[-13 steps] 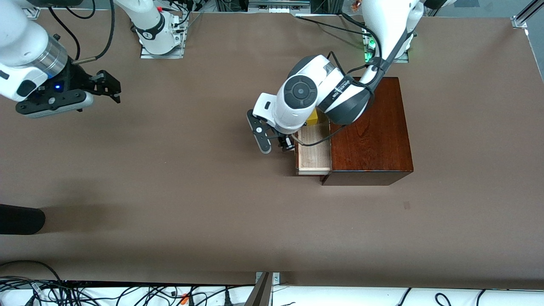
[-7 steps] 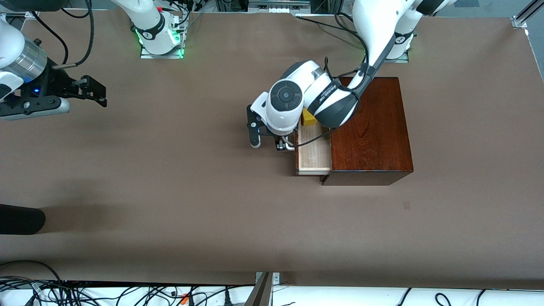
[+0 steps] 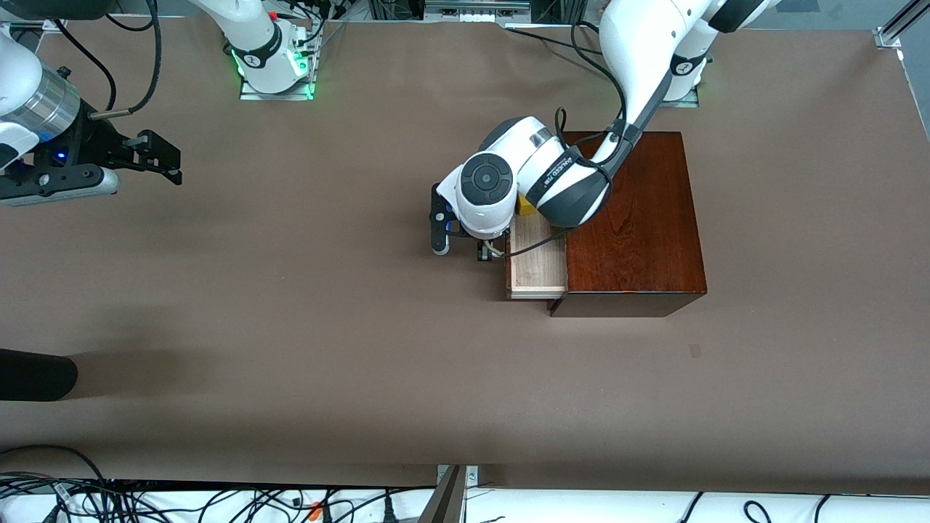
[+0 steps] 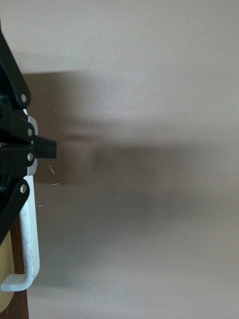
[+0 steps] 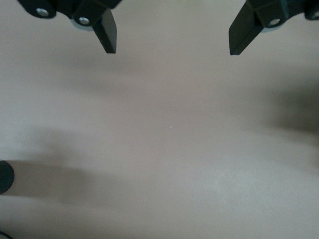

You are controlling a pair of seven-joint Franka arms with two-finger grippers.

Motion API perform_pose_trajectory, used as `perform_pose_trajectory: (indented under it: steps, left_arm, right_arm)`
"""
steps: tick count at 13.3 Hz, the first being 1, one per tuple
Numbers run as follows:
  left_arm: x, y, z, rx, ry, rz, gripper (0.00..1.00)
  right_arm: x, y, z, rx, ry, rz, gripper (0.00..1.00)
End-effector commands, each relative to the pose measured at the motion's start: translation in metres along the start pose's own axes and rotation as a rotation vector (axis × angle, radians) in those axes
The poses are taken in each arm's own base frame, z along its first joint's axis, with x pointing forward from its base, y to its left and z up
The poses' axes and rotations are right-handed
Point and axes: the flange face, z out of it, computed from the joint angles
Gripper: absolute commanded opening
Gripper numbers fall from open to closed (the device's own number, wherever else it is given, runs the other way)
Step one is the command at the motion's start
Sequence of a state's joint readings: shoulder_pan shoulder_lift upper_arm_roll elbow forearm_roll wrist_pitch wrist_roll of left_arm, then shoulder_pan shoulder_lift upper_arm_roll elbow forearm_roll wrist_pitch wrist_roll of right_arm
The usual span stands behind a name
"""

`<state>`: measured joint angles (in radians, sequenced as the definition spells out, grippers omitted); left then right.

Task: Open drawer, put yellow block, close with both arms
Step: 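Push the drawer front with the left gripper into the box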

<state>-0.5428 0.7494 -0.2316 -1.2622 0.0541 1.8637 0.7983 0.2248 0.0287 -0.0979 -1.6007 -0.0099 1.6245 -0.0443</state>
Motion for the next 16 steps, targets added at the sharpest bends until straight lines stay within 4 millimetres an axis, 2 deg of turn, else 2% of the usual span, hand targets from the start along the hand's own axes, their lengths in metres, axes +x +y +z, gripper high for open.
perform_pose_trajectory:
  steps: [1, 5, 13, 15, 16]
  left_arm:
    - [-0.020, 0.000, 0.006, -0.062, -0.101, 0.023, 0.00]
    - [-0.038, -0.012, 0.001, -0.075, -0.109, -0.005, 0.00]
    - [-0.113, -0.050, -0.014, -0.145, -0.136, -0.074, 0.00]
    - [-0.115, -0.051, -0.017, -0.144, -0.133, -0.082, 0.00]
    - [-0.113, -0.050, -0.017, -0.144, -0.130, -0.088, 0.18]
  right_arm:
    - [0.007, 0.000, -0.007, -0.003, 0.016, 0.018, 1.00]
    - [0.006, -0.002, -0.004, 0.000, 0.002, 0.015, 1.00]
    - [0.007, 0.011, 0.002, 0.000, -0.009, 0.039, 1.00]
    - [0.007, 0.011, 0.002, -0.002, -0.011, 0.039, 1.00]
    - [0.007, 0.011, 0.002, 0.000, -0.011, 0.039, 1.00]
